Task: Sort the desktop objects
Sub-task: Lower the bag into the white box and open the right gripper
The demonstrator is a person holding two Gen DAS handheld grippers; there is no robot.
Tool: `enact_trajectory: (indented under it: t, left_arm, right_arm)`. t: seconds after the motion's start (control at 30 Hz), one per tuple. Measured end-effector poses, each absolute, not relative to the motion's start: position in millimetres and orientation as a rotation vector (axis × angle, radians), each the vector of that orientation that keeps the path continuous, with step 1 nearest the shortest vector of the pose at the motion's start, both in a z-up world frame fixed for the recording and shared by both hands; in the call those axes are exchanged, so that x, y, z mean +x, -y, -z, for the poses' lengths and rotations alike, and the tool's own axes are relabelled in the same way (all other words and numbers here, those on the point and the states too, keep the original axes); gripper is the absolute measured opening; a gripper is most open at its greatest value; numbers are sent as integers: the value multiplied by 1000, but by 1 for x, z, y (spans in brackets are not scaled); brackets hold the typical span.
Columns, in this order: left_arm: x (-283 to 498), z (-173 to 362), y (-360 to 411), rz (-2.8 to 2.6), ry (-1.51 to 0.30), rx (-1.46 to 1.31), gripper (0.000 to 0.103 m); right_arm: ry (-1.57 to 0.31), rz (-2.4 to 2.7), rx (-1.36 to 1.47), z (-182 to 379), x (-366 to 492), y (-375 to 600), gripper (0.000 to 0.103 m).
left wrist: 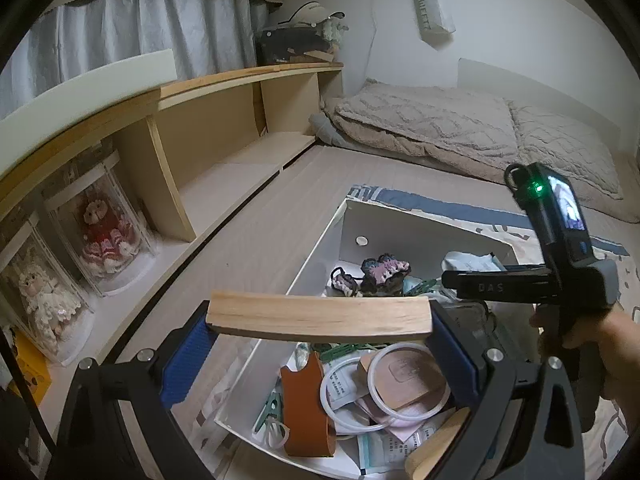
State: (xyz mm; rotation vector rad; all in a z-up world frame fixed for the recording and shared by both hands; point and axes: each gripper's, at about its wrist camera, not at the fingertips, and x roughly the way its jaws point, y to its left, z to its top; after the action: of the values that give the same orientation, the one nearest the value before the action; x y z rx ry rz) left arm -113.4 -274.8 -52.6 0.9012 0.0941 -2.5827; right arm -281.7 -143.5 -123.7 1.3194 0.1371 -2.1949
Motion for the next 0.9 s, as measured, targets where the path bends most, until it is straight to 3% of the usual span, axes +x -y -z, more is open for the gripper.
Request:
enact_trajectory:
  t: [0.4,0.5,0.9]
  left_arm:
    - [-118,62,280,2561,-110,939,100]
    - [-121,64,278,2558,-113,950,100]
    - [-130,64,274,2561,-124,958,100]
  right_arm:
    - [-174,2157,1398,140,-287,152,83]
    - [-173,2179,1389,138,-288,150,97]
    - [-131,2236,1223,109,-281,132,98]
